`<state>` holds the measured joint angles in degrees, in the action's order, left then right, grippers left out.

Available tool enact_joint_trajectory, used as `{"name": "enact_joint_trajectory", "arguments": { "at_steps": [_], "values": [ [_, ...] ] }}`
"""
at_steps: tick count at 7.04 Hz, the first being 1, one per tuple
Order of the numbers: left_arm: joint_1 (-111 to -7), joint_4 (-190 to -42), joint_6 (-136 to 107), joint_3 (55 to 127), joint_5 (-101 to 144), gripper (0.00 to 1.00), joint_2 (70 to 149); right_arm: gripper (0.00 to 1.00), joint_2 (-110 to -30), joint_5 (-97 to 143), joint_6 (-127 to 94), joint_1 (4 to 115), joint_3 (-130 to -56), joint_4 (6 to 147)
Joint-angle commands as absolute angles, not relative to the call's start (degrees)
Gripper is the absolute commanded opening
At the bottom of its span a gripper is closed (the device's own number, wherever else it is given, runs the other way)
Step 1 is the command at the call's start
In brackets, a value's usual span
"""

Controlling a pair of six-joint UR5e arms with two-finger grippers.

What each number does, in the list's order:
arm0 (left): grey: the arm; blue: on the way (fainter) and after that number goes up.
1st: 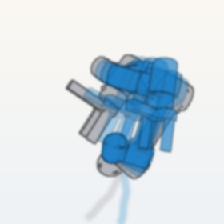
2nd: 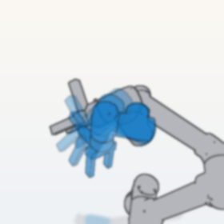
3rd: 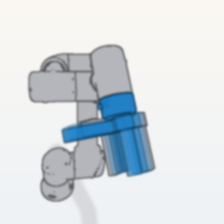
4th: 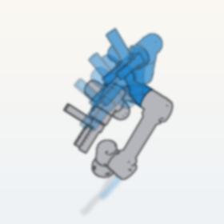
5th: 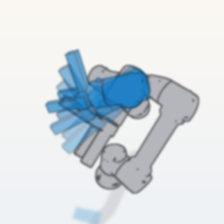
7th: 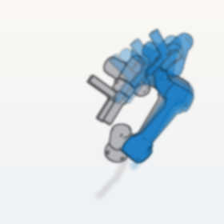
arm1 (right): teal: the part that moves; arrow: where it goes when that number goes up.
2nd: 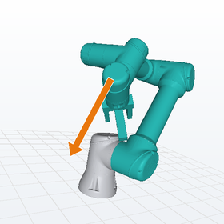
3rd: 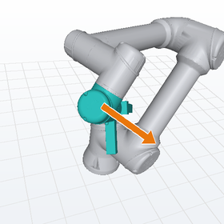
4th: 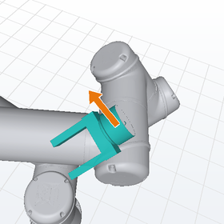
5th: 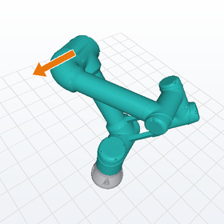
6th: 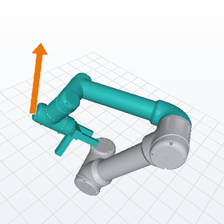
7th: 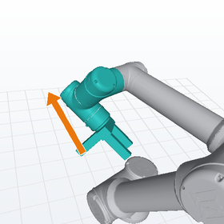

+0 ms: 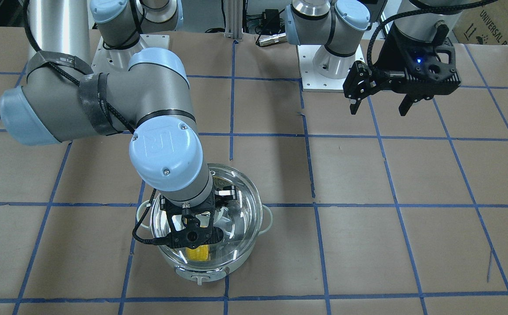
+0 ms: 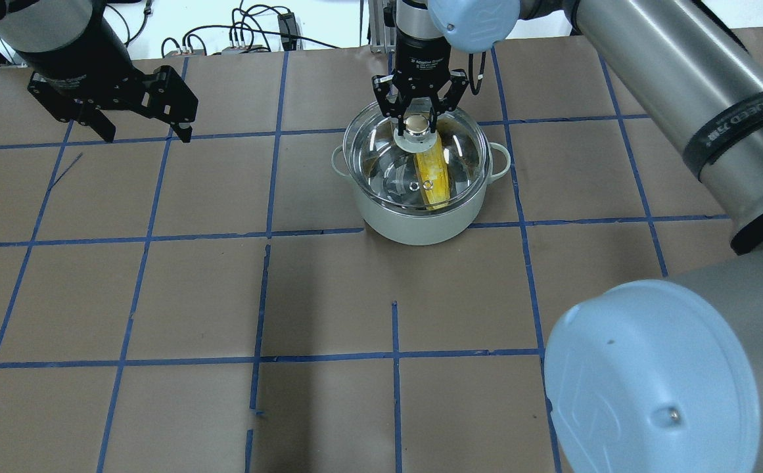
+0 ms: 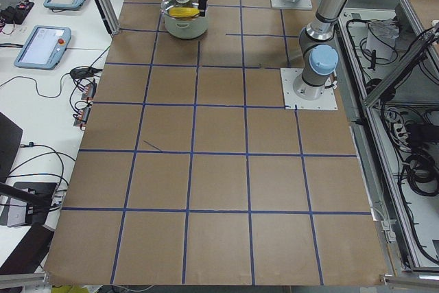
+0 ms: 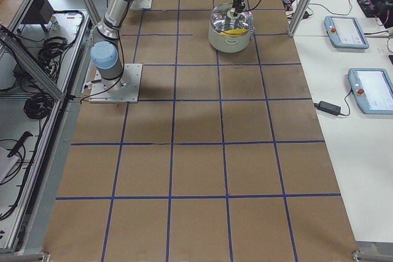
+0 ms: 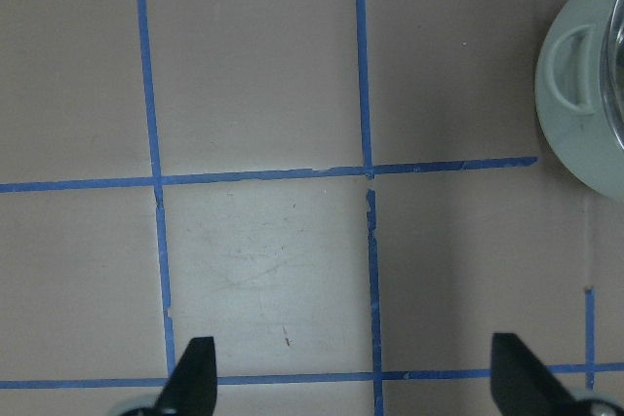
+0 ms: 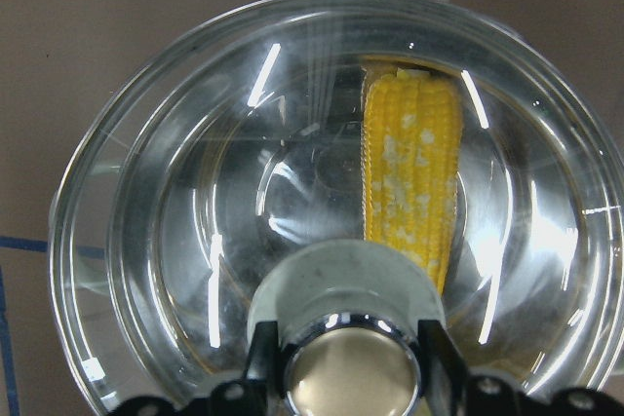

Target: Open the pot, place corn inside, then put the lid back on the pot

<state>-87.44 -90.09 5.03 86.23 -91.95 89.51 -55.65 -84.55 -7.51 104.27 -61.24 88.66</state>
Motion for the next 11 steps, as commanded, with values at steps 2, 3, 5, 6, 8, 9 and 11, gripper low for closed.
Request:
{"name": "enact_joint_trajectory", "arguments": {
  "at_steps": [2,3,5,6,8,9,11],
  "values": [
    [-87.36,-90.09,5.1,86.22,-91.93,1.0,89.47,0.08,-55.63,-84.64,-7.21,103.89,-61.35,88.59],
    [-87.36,-90.09,5.1,86.22,-91.93,1.0,89.39,0.08,-55.72,-84.64,-7.21,103.89,-61.43,88.59],
    [-87.36,-90.09,5.01,86.22,-91.93,1.0,89.38,0.08,-55.72,-84.64,-7.29,103.97,-61.43,87.37],
    [-87.36,-90.09,5.01,86.22,-91.93,1.0,89.38,0.08,-55.81,-84.64,-7.38,103.97,-61.44,86.93],
    [-87.36,-90.09,5.01,86.22,-91.93,1.0,89.39,0.08,-55.72,-84.64,-7.38,103.89,-61.26,86.57],
    [-87.36,-90.09,5.01,86.22,-91.93,1.0,89.38,0.09,-55.72,-84.64,-7.21,103.71,-61.09,86.57],
    [-87.36,-90.09,5.01,86.22,-91.93,1.0,89.39,0.76,-55.64,-84.64,-7.21,103.54,-60.82,86.57]
  ]
}}
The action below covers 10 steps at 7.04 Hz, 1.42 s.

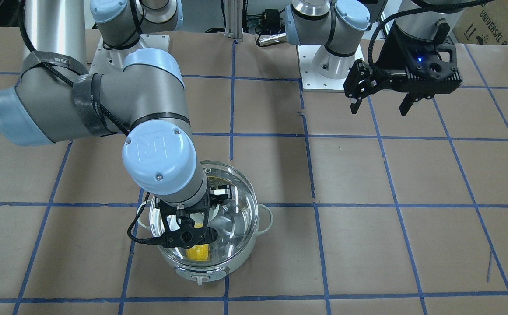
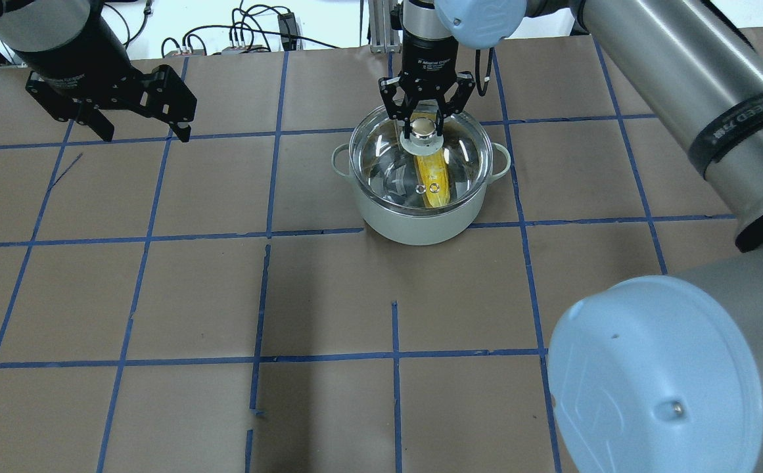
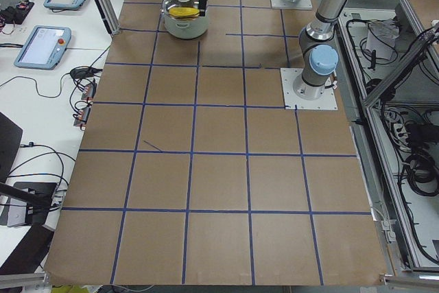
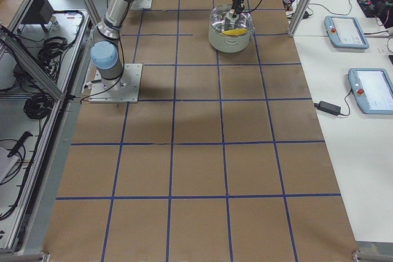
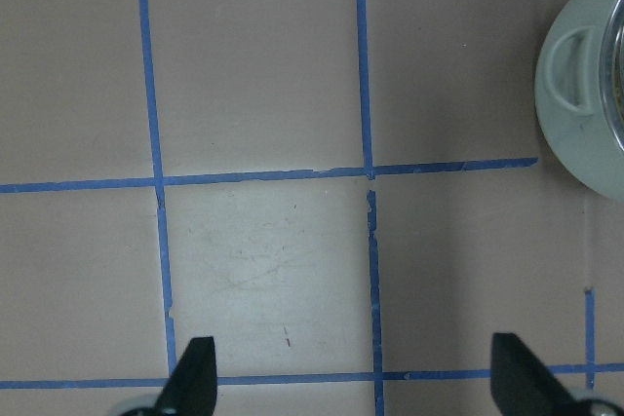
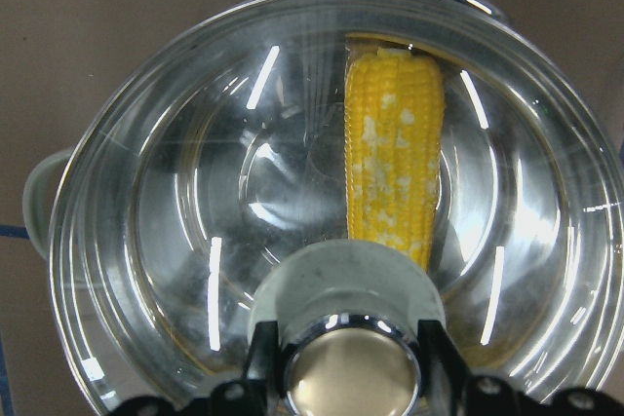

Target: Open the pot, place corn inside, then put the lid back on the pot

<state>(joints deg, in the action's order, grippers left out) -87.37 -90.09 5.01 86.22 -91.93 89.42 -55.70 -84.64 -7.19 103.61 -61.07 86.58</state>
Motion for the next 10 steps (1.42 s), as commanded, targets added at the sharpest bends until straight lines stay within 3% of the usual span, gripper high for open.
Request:
{"name": "enact_joint_trajectory", "arguments": {
  "at_steps": [1,3,5,10],
  "values": [
    [-87.36,-90.09,5.1,86.22,-92.02,1.0,89.38,0.85,-55.72,-84.55,-7.38,103.1,-60.82,86.66],
    [-87.36,-90.09,5.01,86.22,-91.93,1.0,89.39,0.85,-55.63,-84.73,-7.21,103.01,-60.82,86.84],
    [-87.36,-90.09,5.1,86.22,-91.93,1.0,89.38,0.99,-55.98,-84.81,-7.82,102.75,-60.73,87.62],
    [-87.36,-90.09,5.01,86.22,-92.02,1.0,89.3,0.99,-69.48,-88.91,-5.82,94.5,-62.04,88.76]
  ]
}}
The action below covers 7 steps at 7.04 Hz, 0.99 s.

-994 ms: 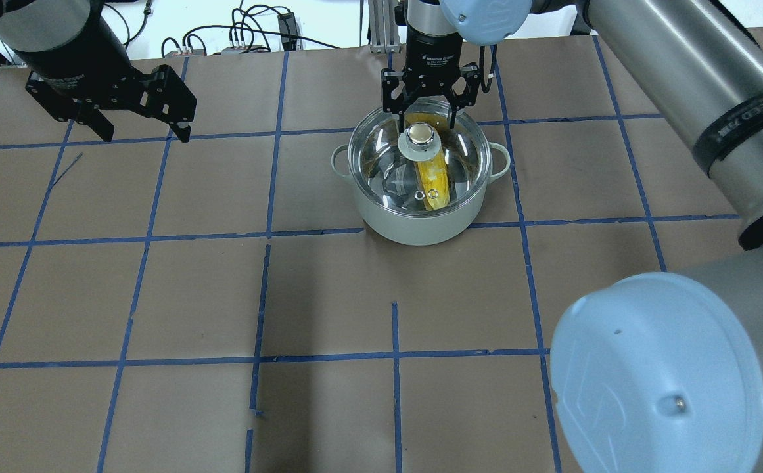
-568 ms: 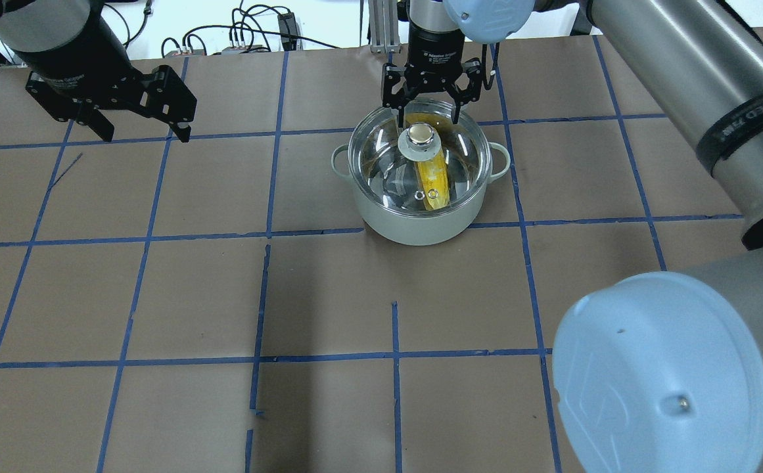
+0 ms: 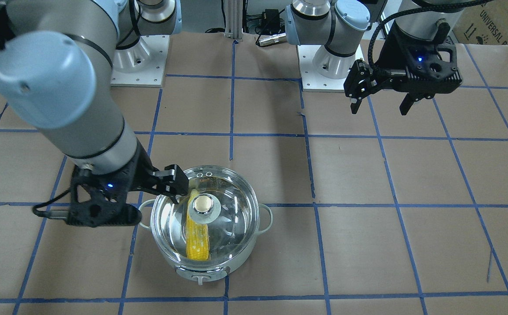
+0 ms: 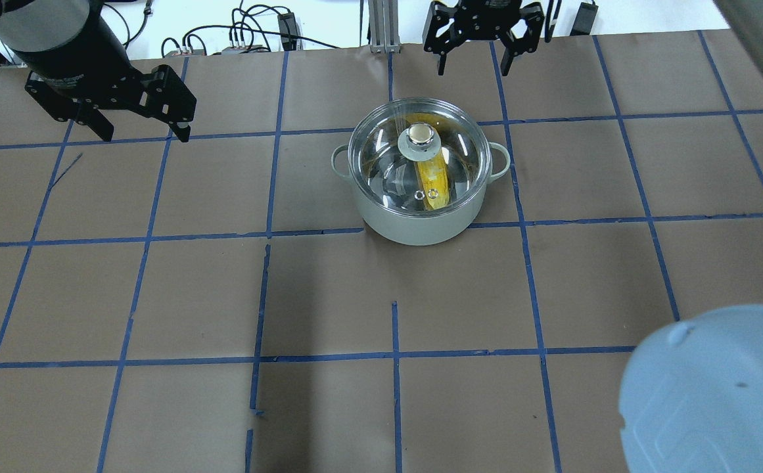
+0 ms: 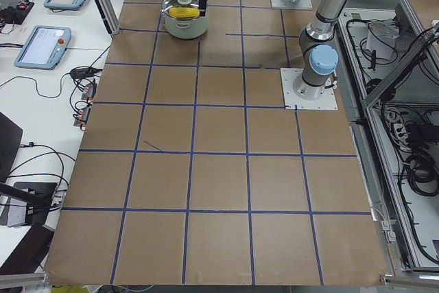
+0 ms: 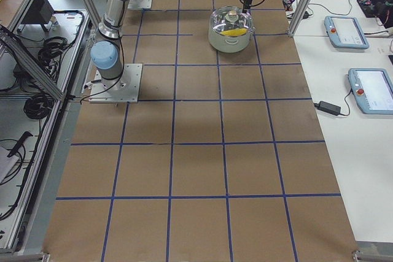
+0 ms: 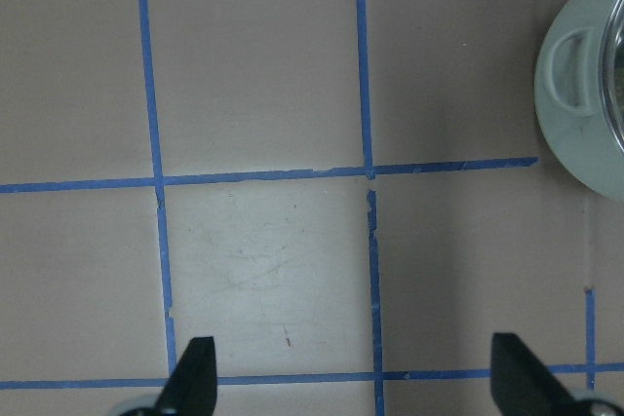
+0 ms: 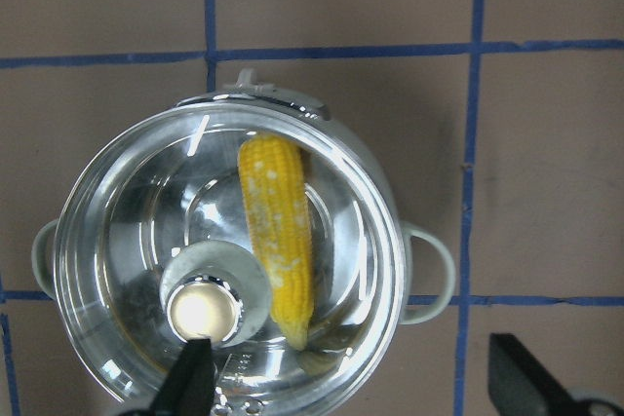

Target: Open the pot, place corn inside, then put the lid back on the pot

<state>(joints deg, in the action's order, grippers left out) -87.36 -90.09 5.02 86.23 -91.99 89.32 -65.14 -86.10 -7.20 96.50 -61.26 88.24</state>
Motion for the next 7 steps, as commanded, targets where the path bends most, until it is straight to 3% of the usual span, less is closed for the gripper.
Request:
{"name": "enact_joint_trajectory", "arguments": {
  "at_steps": [1,4,7],
  "values": [
    [-87.36,-90.09,5.01,86.22,-91.93,1.0,89.38,0.99,-73.78,-88.94,-0.41,92.39,-64.57,90.34],
    [-87.01,-90.09,3.35,86.05,-91.85,1.0,89.21,1.0,-93.72,-86.06,3.17,89.38,-86.51,89.47],
    [-86.92,-91.49,2.99,86.13,-92.02,1.0,88.59,1.0,-99.93,-86.14,3.69,89.56,-93.06,89.47]
  ]
}}
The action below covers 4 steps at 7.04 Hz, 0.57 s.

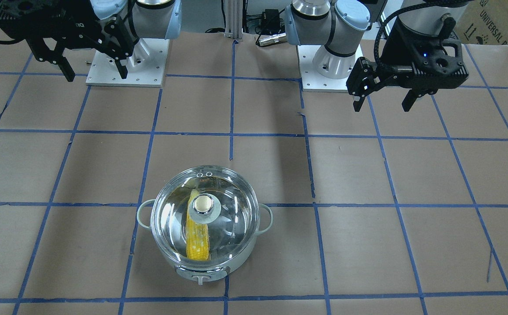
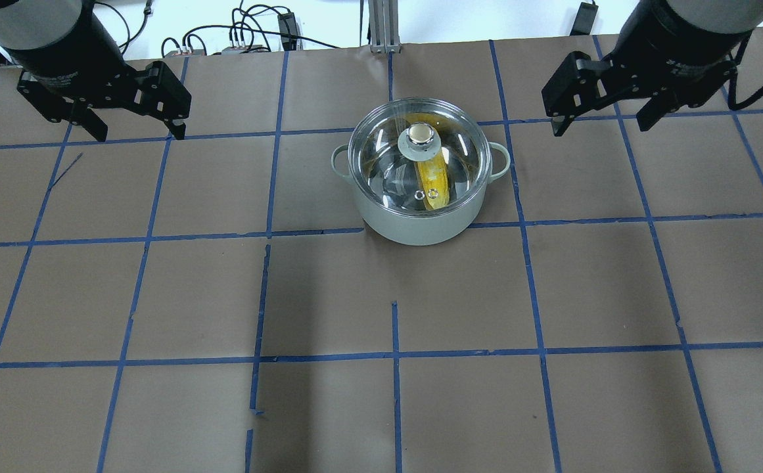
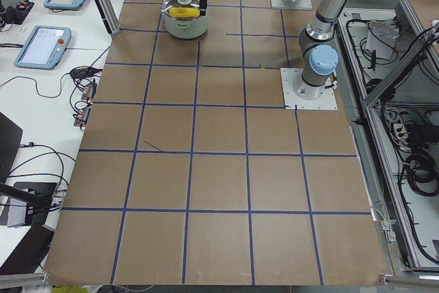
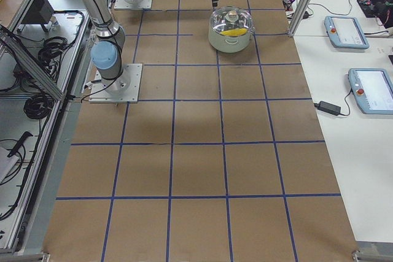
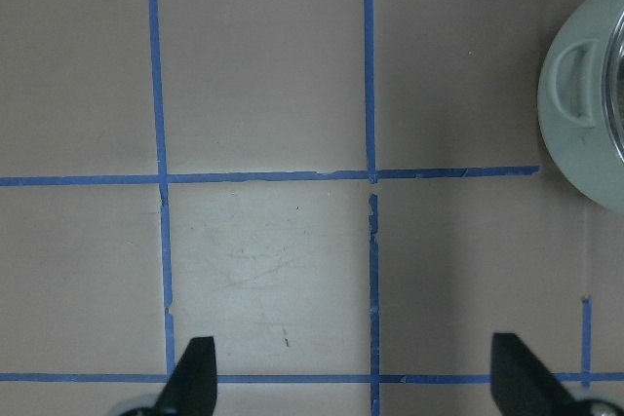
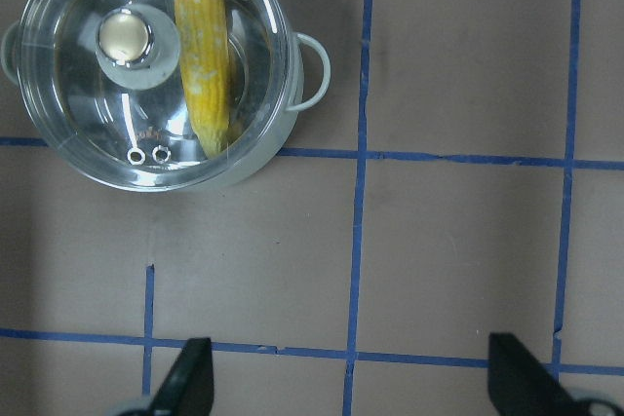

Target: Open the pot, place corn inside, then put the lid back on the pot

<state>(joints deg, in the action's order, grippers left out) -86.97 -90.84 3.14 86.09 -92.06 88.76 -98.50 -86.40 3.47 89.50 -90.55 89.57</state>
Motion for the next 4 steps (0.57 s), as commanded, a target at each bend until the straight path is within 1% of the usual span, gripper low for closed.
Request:
{"name": "enact_joint_trajectory", "arguments": {
  "at_steps": [1,2,3,4],
  "values": [
    [-86.58,-94.02,2.73,85.7,-92.02,1.0,88.59,1.0,-99.84,-86.39,3.78,89.56,-94.56,87.12],
    [-85.18,-97.96,2.72,84.74,-91.76,1.0,88.59,1.0,-99.5,-87.53,4.13,89.56,-94.66,85.79],
    [-84.56,-97.3,3.25,84.99,-91.24,1.0,88.59,1.0,-97.84,-87.28,3.96,89.56,-94.31,86.13],
    [-84.72,-95.21,2.82,85.77,-90.19,1.0,88.59,1.0,-95.65,-87.45,3.96,89.56,-91.96,86.65]
  ]
}}
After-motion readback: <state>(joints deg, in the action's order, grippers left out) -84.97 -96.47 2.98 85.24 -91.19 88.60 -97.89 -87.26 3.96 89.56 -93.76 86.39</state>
